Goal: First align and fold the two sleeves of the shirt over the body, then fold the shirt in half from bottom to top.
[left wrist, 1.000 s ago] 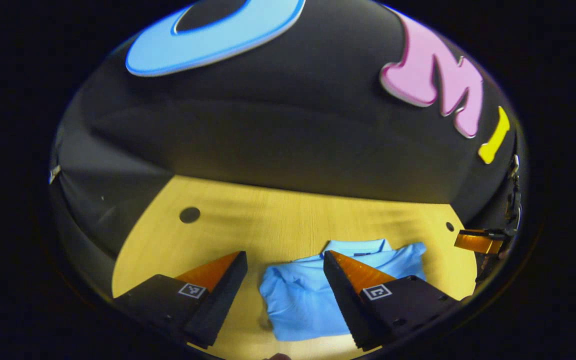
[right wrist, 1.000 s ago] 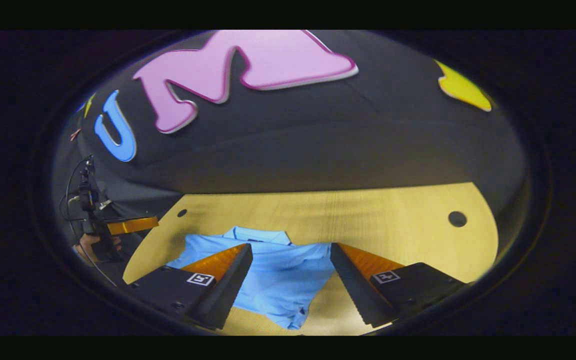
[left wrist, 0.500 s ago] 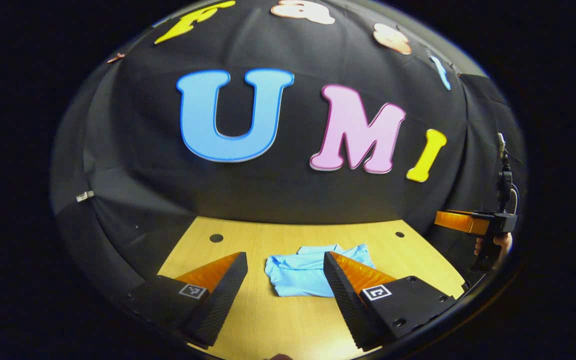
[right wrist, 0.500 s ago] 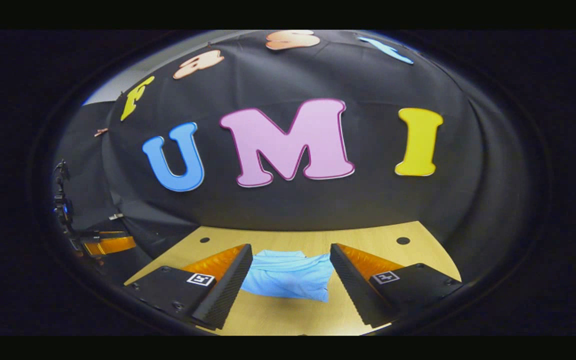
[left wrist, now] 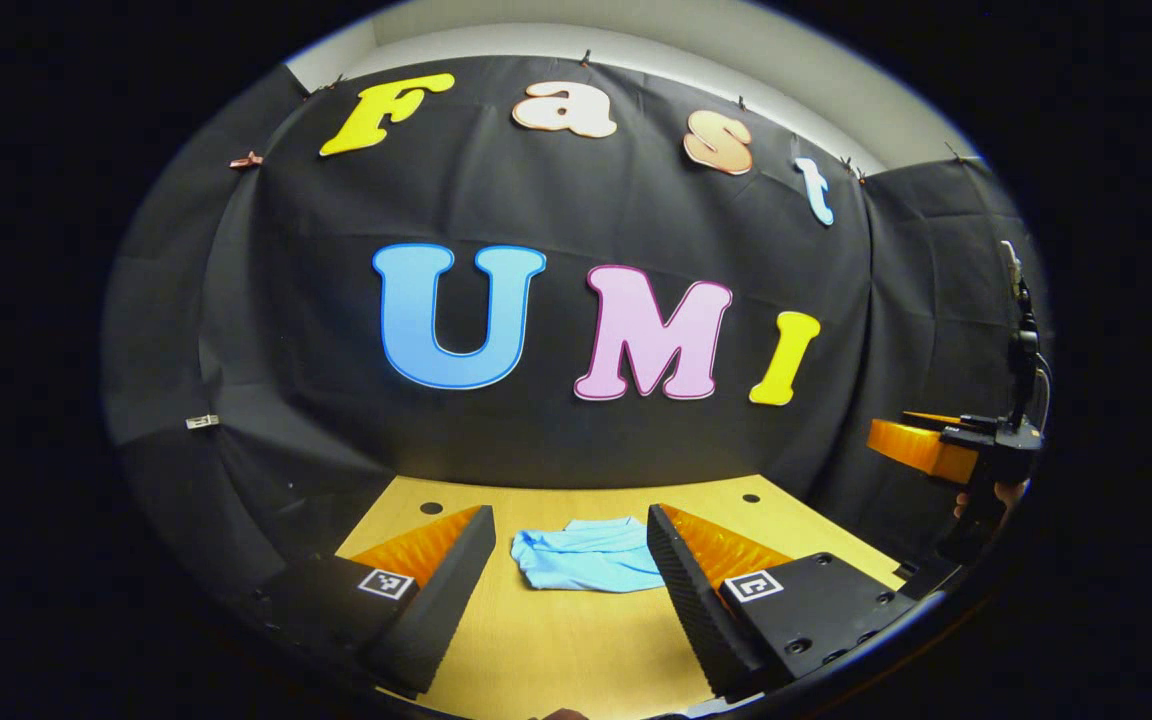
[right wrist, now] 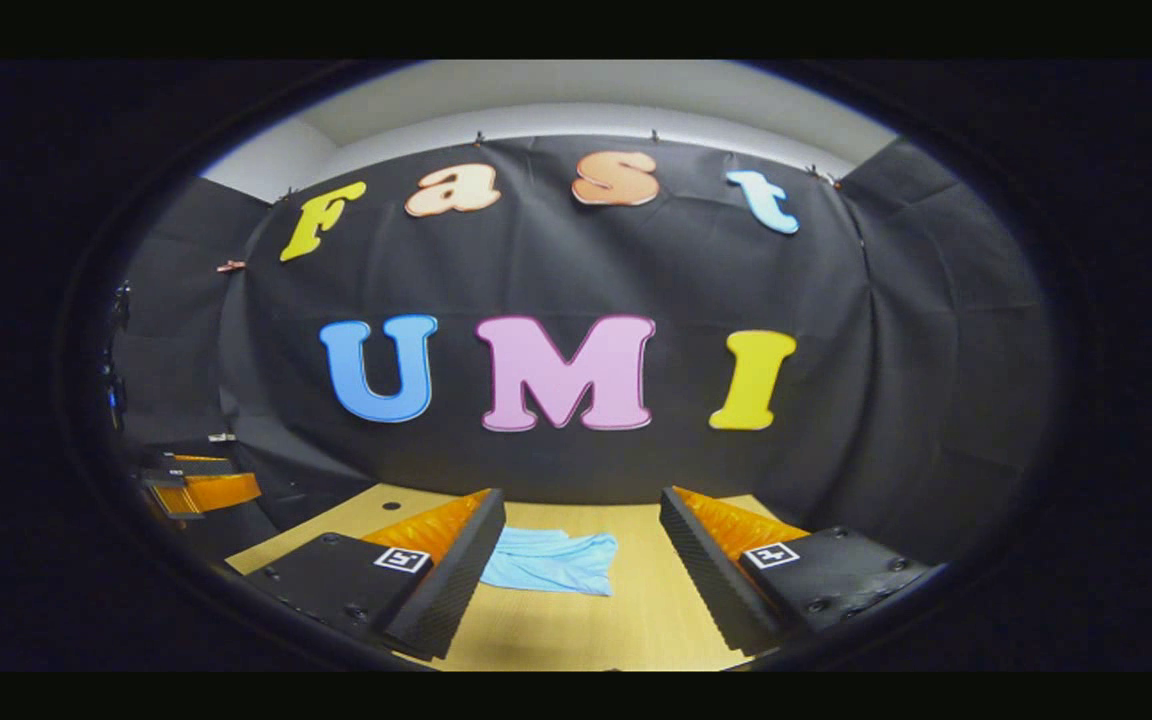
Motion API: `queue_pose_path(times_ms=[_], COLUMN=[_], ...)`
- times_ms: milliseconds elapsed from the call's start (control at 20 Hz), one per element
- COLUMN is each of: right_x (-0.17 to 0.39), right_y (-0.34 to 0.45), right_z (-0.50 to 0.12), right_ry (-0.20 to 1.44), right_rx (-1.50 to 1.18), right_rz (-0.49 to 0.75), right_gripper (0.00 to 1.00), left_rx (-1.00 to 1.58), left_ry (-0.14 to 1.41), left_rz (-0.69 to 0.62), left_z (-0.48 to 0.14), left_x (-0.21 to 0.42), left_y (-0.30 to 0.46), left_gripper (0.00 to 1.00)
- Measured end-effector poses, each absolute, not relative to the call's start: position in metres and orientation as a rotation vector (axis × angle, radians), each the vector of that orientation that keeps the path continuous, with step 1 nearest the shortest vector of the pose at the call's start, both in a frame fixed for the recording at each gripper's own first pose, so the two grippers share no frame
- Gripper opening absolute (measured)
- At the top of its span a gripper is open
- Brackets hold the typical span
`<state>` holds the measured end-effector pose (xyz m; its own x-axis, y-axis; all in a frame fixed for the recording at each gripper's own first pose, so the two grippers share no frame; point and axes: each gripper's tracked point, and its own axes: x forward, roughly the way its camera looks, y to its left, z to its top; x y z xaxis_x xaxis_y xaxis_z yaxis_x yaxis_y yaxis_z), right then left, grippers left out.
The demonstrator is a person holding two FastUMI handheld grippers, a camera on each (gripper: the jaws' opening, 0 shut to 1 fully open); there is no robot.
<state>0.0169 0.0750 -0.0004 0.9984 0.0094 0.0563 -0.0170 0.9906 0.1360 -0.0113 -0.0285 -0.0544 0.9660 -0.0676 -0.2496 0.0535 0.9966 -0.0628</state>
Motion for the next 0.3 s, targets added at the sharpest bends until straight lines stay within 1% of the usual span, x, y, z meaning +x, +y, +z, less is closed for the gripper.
queue_pose_path(times_ms=[100, 150, 200, 250, 300], right_x=[0.003, -0.002, -0.006, -0.008, -0.011], right_y=[0.07, 0.073, 0.078, 0.079, 0.081], right_z=[0.013, 0.02, 0.023, 0.023, 0.023], right_ry=[-0.091, -0.111, -0.119, -0.117, -0.114], right_rx=[0.137, 0.143, 0.143, 0.139, 0.136], right_rz=[-0.026, -0.026, -0.02, -0.015, -0.007], right_gripper=[0.98, 0.9, 1.0, 1.0, 0.9], left_rx=[-0.058, -0.057, -0.053, -0.041, -0.025], left_ry=[0.23, 0.214, 0.205, 0.197, 0.187], left_rz=[-0.066, -0.07, -0.074, -0.072, -0.07], left_z=[-0.044, -0.038, -0.035, -0.032, -0.03], left_x=[-0.013, -0.014, -0.012, -0.012, -0.014], left_y=[-0.032, -0.034, -0.036, -0.037, -0.038], left_gripper=[0.97, 0.97, 0.97, 0.97, 0.97])
